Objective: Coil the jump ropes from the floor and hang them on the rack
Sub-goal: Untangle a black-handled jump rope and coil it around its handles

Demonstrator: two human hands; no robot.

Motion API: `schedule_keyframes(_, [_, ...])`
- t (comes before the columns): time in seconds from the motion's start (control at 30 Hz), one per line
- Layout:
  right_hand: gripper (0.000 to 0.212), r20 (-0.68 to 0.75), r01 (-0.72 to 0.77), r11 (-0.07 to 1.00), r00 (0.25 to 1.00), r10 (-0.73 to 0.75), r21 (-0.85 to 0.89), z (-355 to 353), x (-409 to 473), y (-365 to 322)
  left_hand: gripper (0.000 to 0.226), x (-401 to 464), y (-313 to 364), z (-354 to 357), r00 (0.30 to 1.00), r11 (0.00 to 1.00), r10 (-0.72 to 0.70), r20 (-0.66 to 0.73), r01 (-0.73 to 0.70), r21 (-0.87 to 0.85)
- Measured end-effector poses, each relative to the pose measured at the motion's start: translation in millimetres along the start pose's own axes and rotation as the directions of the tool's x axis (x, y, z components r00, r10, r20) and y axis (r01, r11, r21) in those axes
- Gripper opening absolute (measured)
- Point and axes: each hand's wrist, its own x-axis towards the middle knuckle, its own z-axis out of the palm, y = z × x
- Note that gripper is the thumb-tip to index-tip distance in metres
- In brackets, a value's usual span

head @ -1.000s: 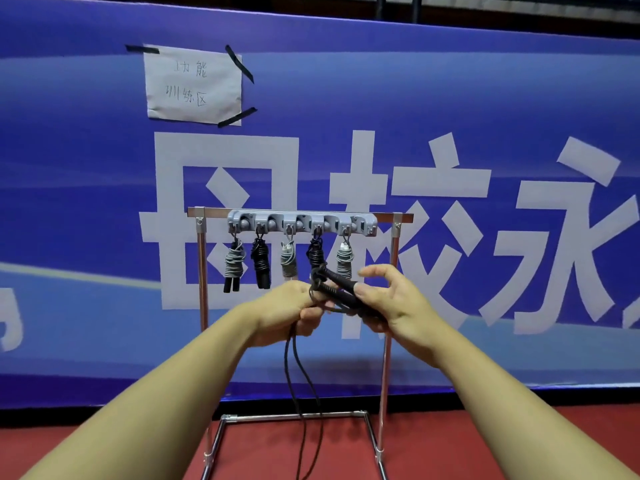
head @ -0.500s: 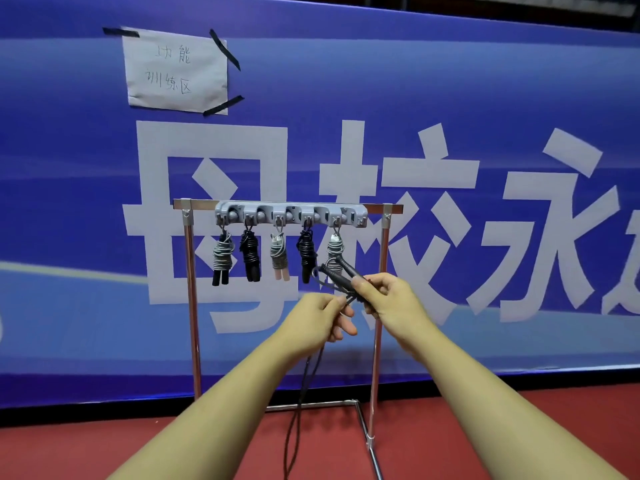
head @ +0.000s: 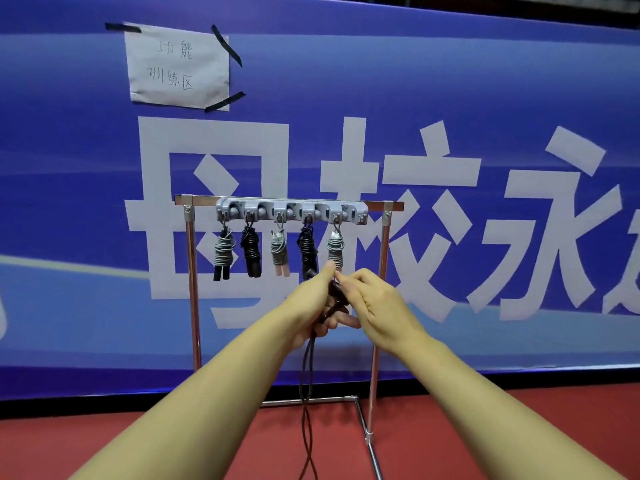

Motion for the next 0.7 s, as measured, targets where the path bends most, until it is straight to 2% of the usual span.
schedule_keyframes(0.13, [0.031,0.067,0.043,0.998,0.997,-0.045,0.035,0.9,0.7,7.2,0.053,5.1,-6.3,-8.4,1.000,0.999,0.008,-0.012,-0.008,0.037])
schedule_keyframes(0.2, [0.031,0.073,-0.079,0.990,0.995,0.071,0.120,-3.8,3.2,8.4,0.054,5.0,-8.4,-11.6,0.999,0.998,0.033,0.039,-0.035,0.060])
schedule_keyframes(0.23, [0.038,0.101,-0.158,0.969,0.985,0.141,0.190,-6.9,4.1,7.7,0.053,4.1,-8.5,-12.7,0.997,0.997,0.048,0.066,-0.052,0.058])
schedule_keyframes(0.3, [0.067,0.207,-0.306,0.902,0.946,0.251,0.305,-14.5,5.5,5.8,0.049,0.4,-6.6,-15.9,0.987,0.993,0.074,0.140,-0.087,0.083])
schedule_keyframes(0.37, [0.084,0.358,-0.453,0.798,0.877,0.320,0.397,-21.7,5.6,5.5,0.055,-3.1,-5.0,-19.3,0.969,0.978,0.088,0.232,-0.129,0.166])
schedule_keyframes(0.43, [0.067,0.498,-0.520,0.735,0.819,0.285,0.435,-24.1,2.7,3.6,0.058,-4.6,-5.9,-21.8,0.955,0.959,0.115,0.272,-0.178,0.221])
schedule_keyframes(0.5, [0.042,0.561,-0.495,0.739,0.805,0.192,0.457,-21.8,-3.6,-0.5,0.056,-6.7,-6.3,-21.6,0.948,0.942,0.159,0.275,-0.229,0.245])
schedule_keyframes(0.53, [0.036,0.574,-0.500,0.708,0.803,0.163,0.499,-20.7,-6.8,-1.9,0.055,-7.5,-6.4,-20.1,0.943,0.935,0.175,0.282,-0.248,0.251])
schedule_keyframes(0.63, [0.033,0.587,-0.540,0.568,0.801,0.120,0.621,-18.3,-11.0,-4.9,0.054,-10.0,-7.8,-18.2,0.938,0.935,0.178,0.298,-0.256,0.247])
schedule_keyframes(0.7, [0.030,0.563,-0.509,0.600,0.818,0.114,0.617,-16.6,-10.1,-5.9,0.059,-8.5,-8.9,-19.2,0.945,0.939,0.159,0.286,-0.234,0.250])
